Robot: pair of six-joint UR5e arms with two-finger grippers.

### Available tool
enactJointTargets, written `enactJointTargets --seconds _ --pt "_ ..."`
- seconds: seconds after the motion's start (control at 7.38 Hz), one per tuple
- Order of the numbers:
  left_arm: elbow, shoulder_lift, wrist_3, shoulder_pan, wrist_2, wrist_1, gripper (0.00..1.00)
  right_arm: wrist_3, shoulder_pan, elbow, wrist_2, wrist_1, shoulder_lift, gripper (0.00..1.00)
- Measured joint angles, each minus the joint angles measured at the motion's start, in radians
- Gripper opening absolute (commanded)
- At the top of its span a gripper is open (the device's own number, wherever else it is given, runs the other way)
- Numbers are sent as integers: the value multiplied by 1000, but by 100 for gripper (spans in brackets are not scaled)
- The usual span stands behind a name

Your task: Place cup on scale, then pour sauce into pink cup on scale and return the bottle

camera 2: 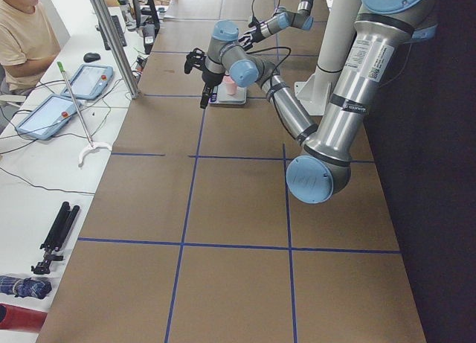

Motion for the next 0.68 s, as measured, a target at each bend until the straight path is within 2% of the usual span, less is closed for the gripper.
enactJointTargets --seconds 0.41,0.68 --pt "1 1 0 0 0 0 84 0 -48 47 9 0 -83 100" --pt "3 1 1 0 0 0 84 -11 -60 110 94 0 -166 100"
